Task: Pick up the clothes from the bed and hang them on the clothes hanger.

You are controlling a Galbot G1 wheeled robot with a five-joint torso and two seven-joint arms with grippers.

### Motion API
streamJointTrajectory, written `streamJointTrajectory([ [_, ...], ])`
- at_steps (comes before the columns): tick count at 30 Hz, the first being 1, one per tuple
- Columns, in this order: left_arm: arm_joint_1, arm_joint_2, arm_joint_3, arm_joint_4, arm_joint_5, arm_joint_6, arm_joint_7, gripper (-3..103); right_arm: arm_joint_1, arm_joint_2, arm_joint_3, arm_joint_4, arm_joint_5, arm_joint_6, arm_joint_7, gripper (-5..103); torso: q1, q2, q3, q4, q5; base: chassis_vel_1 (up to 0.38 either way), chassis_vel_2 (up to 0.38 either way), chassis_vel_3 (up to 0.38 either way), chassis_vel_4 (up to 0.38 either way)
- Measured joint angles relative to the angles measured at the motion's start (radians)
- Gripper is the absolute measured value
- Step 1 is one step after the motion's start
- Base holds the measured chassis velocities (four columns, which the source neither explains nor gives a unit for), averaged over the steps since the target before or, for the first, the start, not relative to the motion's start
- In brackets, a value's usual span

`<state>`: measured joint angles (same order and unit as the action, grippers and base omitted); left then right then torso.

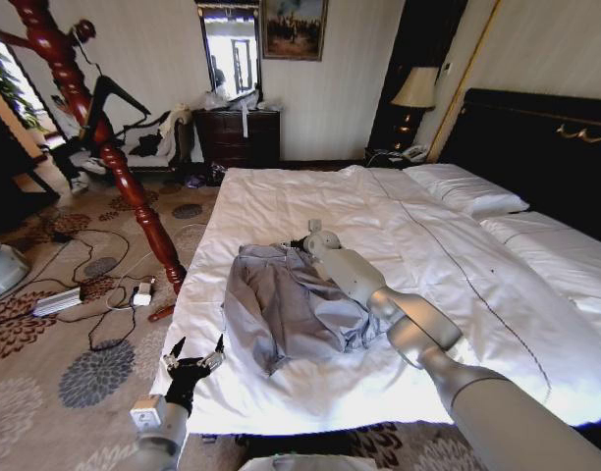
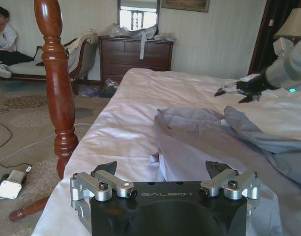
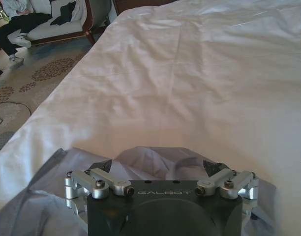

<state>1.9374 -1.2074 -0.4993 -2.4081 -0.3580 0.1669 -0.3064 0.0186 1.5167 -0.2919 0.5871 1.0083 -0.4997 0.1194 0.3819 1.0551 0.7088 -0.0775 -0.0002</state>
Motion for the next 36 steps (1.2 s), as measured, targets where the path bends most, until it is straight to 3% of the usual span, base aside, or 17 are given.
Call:
streamJointTrajectory([
  [11, 0.016, -0.005, 0.001, -0.01, -0.055, -0.007, 0.002, 100, 0.009, 0.046, 0.094, -0.075, 0.036, -0.048, 0.033, 100, 0.0, 0.0, 0.0, -0.0003, 0.0001, 0.0, 0.0, 0.0, 0.0],
  [24, 0.021, -0.005, -0.007, -0.024, -0.062, 0.001, -0.002, 100, 0.001, 0.052, 0.097, -0.073, 0.033, -0.055, 0.029, 102, 0.0, 0.0, 0.0, -0.0005, 0.0001, 0.0, 0.0, 0.0, 0.0],
  [27, 0.022, -0.006, -0.011, -0.027, -0.062, 0.002, -0.003, 100, 0.001, 0.061, 0.096, -0.079, 0.025, -0.055, 0.026, 97, 0.0, 0.0, 0.0, -0.0002, 0.0001, 0.0, 0.0, 0.0, 0.0],
  [30, 0.023, -0.007, -0.016, -0.03, -0.065, 0.002, -0.003, 100, -0.003, 0.065, 0.095, -0.081, 0.013, -0.054, 0.024, 82, 0.0, 0.0, 0.0, -0.0003, 0.0001, 0.0, 0.0, 0.0, 0.0],
  [32, 0.023, -0.007, -0.017, -0.03, -0.067, 0.003, -0.003, 100, -0.006, 0.065, 0.092, -0.079, 0.011, -0.054, 0.024, 82, 0.0, 0.0, 0.0, -0.0003, 0.0001, 0.0, 0.0, 0.0, 0.0],
  [35, 0.023, -0.009, -0.017, -0.03, -0.07, 0.003, -0.004, 100, -0.009, 0.065, 0.084, -0.075, 0.006, -0.054, 0.024, 65, 0.0, 0.0, 0.0, -0.0005, 0.0001, 0.0, 0.0, 0.0, 0.0],
  [36, 0.023, -0.009, -0.017, -0.03, -0.07, 0.003, -0.004, 100, -0.009, 0.065, 0.084, -0.075, 0.006, -0.054, 0.024, 65, 0.0, 0.0, 0.0, -0.0005, 0.0001, 0.0, 0.0, 0.0, 0.0],
])
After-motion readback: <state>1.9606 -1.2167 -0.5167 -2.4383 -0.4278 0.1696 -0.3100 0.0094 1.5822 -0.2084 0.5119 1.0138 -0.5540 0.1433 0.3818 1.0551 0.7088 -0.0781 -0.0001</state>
